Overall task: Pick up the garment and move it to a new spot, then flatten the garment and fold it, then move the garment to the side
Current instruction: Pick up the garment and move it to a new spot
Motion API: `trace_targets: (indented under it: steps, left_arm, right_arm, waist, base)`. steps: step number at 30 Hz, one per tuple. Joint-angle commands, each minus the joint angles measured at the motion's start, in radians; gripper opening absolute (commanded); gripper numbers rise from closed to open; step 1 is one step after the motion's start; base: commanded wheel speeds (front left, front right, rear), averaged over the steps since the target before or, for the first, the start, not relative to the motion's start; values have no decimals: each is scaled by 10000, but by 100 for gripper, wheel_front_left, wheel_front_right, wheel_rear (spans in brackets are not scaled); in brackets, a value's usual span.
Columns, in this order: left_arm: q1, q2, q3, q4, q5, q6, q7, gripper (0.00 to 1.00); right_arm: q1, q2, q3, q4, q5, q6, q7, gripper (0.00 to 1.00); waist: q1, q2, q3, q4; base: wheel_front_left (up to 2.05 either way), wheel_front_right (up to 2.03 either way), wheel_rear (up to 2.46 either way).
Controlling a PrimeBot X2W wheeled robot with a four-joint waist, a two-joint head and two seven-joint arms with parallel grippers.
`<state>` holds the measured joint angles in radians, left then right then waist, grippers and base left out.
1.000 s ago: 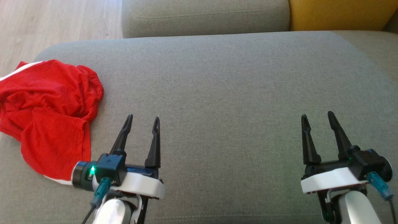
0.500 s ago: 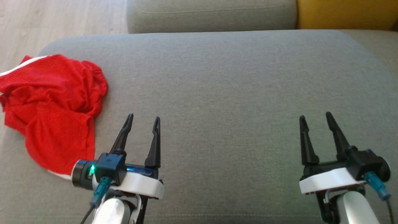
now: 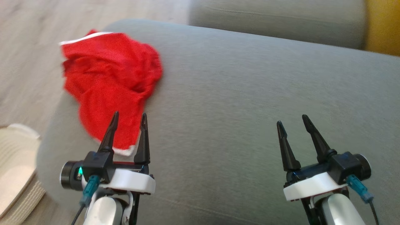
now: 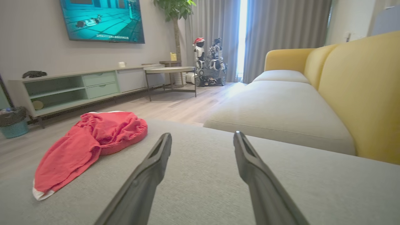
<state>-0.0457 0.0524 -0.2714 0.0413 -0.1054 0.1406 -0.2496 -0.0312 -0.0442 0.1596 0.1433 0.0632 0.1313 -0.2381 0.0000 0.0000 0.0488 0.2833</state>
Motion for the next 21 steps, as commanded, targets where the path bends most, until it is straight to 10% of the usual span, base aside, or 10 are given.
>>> trace_targets:
  steps: [1, 10, 21]
  left_arm:
    - [-365, -21, 417, -362, 120, 31, -122, 100]
    - [-18, -21, 544, -535, 101, 106, -122, 100]
    - [201, -22, 1018, -989, 63, 338, -122, 100]
  right_arm:
    - [-312, -60, 266, -325, 41, -6, -100, 100]
    - [-241, -60, 575, -228, 180, -6, -97, 100]
    - [-706, -60, 1214, 64, 178, -6, -4, 100]
  waist:
    - [0, 0, -76, 789]
    - [0, 0, -228, 2381]
    - [0, 0, 3, 2509]
  base:
    - [0, 0, 0]
    - [0, 0, 0]
    - [0, 0, 0]
